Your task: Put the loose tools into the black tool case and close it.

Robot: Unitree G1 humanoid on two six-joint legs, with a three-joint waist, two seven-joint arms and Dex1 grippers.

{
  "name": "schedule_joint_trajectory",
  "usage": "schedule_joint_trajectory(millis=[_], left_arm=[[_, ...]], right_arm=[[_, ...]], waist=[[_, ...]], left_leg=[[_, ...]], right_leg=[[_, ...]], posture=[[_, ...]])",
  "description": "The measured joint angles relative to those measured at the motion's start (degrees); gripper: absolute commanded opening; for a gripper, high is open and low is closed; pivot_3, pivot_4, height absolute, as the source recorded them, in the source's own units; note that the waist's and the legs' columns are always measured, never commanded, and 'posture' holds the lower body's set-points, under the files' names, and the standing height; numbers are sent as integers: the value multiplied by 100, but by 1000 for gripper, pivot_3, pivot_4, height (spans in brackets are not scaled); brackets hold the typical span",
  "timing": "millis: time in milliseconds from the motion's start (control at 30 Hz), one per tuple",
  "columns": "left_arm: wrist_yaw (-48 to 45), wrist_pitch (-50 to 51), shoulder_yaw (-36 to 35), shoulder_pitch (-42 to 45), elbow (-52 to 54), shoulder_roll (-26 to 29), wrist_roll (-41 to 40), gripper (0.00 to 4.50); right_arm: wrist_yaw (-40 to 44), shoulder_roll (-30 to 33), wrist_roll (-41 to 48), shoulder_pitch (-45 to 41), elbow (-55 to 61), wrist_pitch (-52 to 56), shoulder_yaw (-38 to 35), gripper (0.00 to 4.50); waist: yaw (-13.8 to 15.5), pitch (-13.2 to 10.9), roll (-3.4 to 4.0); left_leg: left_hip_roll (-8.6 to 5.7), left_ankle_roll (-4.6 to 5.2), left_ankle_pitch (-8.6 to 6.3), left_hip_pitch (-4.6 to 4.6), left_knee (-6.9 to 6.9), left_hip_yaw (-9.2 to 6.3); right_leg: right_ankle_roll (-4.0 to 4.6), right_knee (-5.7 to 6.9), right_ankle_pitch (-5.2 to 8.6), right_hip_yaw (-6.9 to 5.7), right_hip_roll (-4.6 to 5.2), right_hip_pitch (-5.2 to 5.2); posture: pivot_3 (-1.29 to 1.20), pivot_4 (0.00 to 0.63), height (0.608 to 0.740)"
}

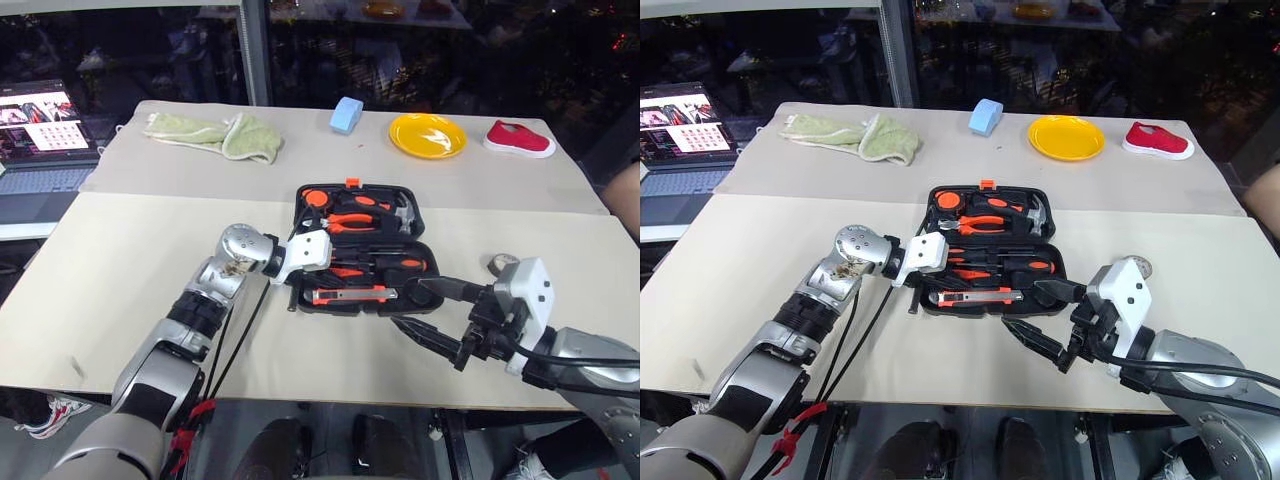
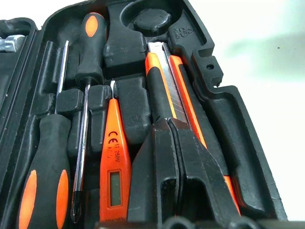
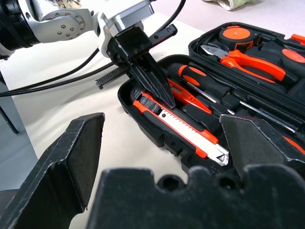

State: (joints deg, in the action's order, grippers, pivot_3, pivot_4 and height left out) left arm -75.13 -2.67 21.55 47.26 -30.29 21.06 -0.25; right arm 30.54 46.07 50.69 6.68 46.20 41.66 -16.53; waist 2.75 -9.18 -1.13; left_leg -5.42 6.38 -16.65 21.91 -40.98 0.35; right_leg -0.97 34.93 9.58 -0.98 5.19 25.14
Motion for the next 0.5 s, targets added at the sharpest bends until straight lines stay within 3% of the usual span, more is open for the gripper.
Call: schedule_joint_trajectory(millis=[500], left_arm=[[68, -411, 12, -14, -112, -49, 152, 57]], right_arm=[[-70, 1, 14, 3, -3, 3, -1, 4500]], waist=[[13, 1, 1]], left_leg=[[0, -22, -14, -21, -1, 0]], right_leg=[[-5, -2, 0, 0, 1, -4]], posture=[[0, 150, 732]])
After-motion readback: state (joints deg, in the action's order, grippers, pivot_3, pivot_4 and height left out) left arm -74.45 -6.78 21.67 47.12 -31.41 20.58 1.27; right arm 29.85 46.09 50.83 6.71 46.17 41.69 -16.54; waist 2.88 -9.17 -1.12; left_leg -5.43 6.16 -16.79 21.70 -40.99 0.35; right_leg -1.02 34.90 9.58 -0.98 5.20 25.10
